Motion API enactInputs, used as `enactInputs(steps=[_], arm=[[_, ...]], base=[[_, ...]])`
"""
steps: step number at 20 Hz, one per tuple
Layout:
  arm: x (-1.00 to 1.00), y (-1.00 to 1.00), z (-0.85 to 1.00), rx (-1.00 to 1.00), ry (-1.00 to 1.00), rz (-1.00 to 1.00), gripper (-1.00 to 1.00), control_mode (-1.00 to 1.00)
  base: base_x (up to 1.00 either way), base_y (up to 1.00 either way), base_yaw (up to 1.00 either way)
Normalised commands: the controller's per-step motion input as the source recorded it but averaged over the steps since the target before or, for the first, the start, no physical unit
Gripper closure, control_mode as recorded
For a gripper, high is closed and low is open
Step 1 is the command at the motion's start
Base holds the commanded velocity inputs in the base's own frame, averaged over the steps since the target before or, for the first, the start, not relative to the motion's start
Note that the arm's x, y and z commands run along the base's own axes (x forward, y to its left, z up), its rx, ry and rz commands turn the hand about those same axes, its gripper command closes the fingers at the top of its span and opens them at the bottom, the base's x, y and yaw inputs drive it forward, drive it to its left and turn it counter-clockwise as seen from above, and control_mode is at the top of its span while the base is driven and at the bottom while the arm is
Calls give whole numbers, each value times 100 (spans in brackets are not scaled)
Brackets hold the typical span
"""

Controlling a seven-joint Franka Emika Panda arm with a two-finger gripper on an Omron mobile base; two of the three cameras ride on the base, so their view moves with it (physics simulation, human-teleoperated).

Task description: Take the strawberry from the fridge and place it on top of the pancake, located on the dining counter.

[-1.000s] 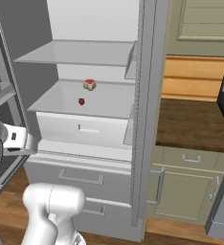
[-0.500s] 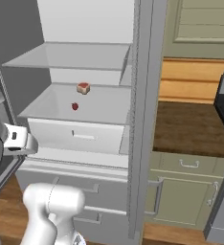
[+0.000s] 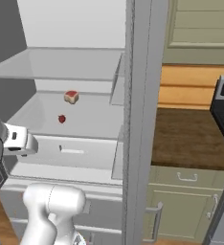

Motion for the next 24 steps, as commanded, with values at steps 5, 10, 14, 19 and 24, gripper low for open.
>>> enactInputs(steps=[5, 10, 14, 19, 24], arm=[[0, 0, 0, 0, 0, 0, -100, 100], [0, 0, 0, 0, 0, 0, -100, 100], [77, 0, -4, 0, 0, 0, -100, -100], [80, 1, -13, 0, 2, -2, -100, -100], [65, 13, -26, 0, 0, -2, -100, -100]], base=[[65, 5, 0], [57, 1, 0], [0, 0, 0], [0, 0, 0], [0, 0, 0]])
